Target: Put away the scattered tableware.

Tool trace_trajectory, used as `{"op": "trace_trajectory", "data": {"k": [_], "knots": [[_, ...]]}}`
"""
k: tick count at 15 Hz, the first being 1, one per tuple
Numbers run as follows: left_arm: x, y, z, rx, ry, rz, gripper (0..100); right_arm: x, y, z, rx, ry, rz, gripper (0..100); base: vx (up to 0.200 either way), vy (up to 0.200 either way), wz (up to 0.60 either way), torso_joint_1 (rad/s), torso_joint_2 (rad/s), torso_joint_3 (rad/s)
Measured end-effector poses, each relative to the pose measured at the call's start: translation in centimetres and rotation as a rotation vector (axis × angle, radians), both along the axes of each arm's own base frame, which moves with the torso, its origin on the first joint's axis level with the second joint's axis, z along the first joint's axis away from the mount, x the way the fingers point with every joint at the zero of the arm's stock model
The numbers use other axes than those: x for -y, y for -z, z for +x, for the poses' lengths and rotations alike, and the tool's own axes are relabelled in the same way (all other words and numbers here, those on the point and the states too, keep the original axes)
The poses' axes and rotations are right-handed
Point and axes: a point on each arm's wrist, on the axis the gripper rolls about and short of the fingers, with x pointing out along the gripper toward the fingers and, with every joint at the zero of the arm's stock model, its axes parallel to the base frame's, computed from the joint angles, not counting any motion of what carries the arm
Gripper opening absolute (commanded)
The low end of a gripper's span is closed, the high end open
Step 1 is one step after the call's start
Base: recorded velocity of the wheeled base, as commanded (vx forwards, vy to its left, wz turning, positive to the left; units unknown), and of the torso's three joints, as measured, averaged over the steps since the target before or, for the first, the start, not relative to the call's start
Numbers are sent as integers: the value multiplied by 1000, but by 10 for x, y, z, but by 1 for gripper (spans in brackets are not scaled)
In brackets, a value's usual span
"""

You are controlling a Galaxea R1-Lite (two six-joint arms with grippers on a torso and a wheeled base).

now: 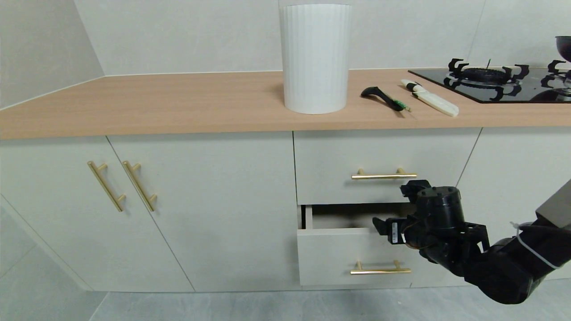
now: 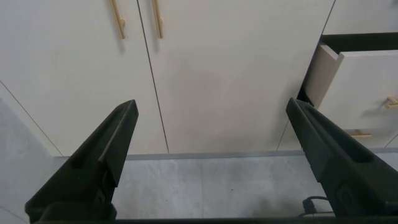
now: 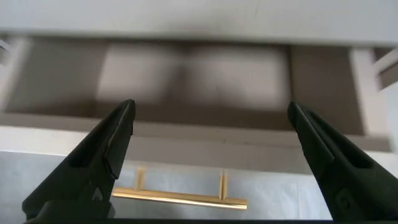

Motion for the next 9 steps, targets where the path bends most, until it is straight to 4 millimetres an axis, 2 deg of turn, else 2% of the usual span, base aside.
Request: {"op": "trace_trajectory", "data": {"k": [3, 9], "knots": [[0, 0, 0, 0, 0, 0, 100, -1, 11, 2, -30, 0, -18, 100, 0, 0, 0, 0, 0, 0], [0, 0, 0, 0, 0, 0, 100, 1, 14, -1, -63, -3, -33, 100, 0, 0, 0, 0, 0, 0]]}}
